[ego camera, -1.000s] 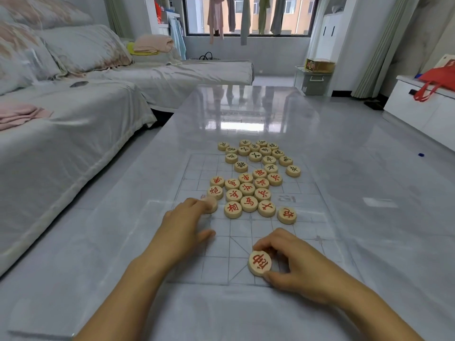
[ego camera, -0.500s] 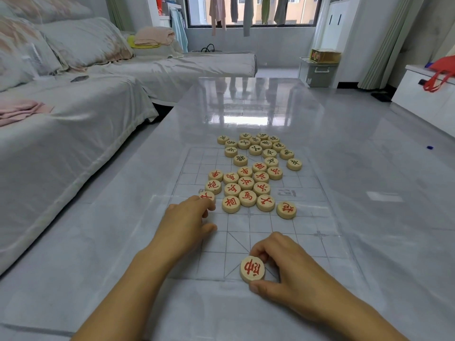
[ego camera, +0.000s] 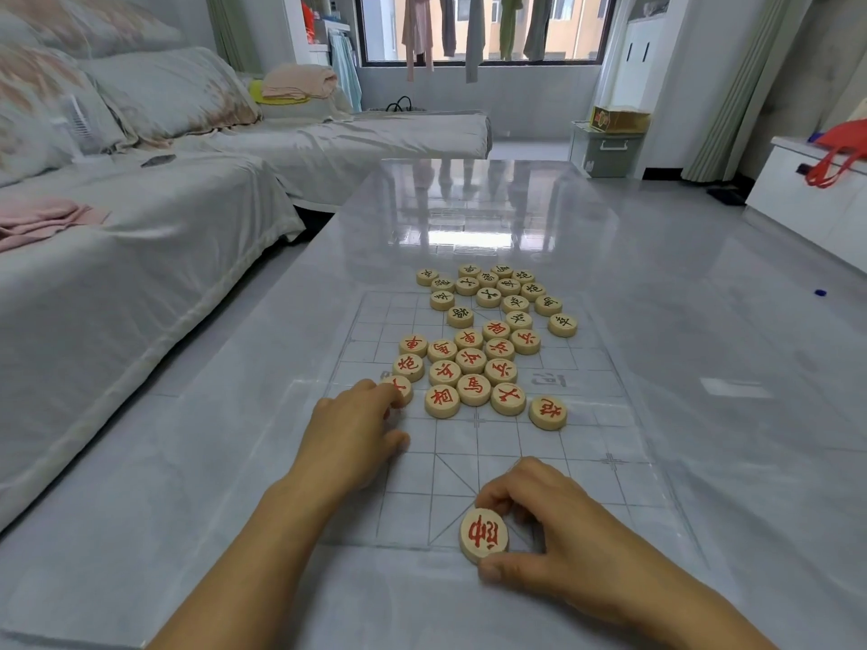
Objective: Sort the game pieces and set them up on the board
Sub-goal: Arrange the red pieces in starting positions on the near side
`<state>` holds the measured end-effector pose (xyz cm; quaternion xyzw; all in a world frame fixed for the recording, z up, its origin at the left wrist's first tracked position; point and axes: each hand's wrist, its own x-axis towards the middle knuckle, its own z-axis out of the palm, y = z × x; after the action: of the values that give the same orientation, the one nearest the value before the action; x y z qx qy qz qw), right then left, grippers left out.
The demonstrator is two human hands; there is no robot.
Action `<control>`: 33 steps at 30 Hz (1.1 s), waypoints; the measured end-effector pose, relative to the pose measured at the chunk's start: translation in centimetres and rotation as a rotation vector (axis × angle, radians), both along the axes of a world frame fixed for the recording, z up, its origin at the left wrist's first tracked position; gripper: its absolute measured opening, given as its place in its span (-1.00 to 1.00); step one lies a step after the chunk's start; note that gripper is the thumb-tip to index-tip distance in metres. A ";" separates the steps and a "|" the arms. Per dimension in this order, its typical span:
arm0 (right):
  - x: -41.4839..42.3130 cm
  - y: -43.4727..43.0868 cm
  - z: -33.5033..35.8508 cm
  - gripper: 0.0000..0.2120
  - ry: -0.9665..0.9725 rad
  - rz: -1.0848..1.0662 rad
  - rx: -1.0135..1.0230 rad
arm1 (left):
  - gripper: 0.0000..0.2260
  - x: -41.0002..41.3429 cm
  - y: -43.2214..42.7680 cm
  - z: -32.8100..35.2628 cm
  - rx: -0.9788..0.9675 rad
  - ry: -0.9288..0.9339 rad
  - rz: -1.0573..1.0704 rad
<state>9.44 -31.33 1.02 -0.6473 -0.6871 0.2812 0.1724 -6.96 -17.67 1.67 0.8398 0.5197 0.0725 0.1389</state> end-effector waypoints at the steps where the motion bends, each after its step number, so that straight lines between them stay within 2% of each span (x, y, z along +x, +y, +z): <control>1: 0.3 0.1 0.0 -0.62 0.020 -0.028 0.006 | -0.70 -0.1 0.2 0.1 0.017 -0.031 0.020; 3: 1.3 1.0 0.0 -0.60 -0.001 -0.125 0.085 | -0.71 -0.3 0.8 0.2 0.054 -0.086 0.066; 7: 3.3 4.2 -0.3 -0.58 -0.257 -0.292 0.312 | -0.67 0.1 1.9 -0.3 0.103 -0.122 0.105; 10: 3.5 5.4 -1.5 -0.52 -0.394 -0.196 0.276 | -0.66 1.1 1.9 -1.1 0.165 -0.141 -0.003; 13: 3.6 5.3 -2.4 -0.29 -0.437 -0.130 0.266 | -0.64 1.8 1.7 -1.7 0.203 -0.108 -0.092; 14: 3.7 5.2 -2.5 -0.28 -0.446 -0.148 0.278 | -0.65 1.8 1.8 -1.8 0.204 -0.096 -0.069; 17: 3.3 4.7 -2.2 -0.61 -0.554 -0.183 0.361 | -0.66 1.0 2.5 -1.6 0.157 -0.062 0.018; 18: 3.1 4.5 -2.0 -0.65 -0.578 -0.197 0.387 | -0.66 0.7 2.6 -1.5 0.135 -0.044 0.023; 23: 2.2 2.5 -1.9 -0.71 -0.571 -0.156 0.403 | -0.68 -0.2 2.2 -0.9 0.076 -0.040 0.037; 29: 2.3 -0.1 -1.6 -0.68 -0.544 -0.165 0.402 | -0.76 -1.0 0.0 -0.3 0.073 0.005 0.023; 32: 2.3 -0.7 -1.0 -0.80 -0.513 -0.214 0.378 | -0.73 -1.7 -1.0 0.3 -0.024 0.018 0.016; 33: 2.3 -0.8 -0.9 -0.76 -0.482 -0.227 0.344 | -0.68 -1.9 -1.1 0.5 -0.069 0.012 0.012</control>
<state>11.75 -32.12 0.17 -0.7292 -0.6691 -0.0216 0.1418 -8.86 -18.75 2.15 0.8319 0.5277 0.0506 0.1643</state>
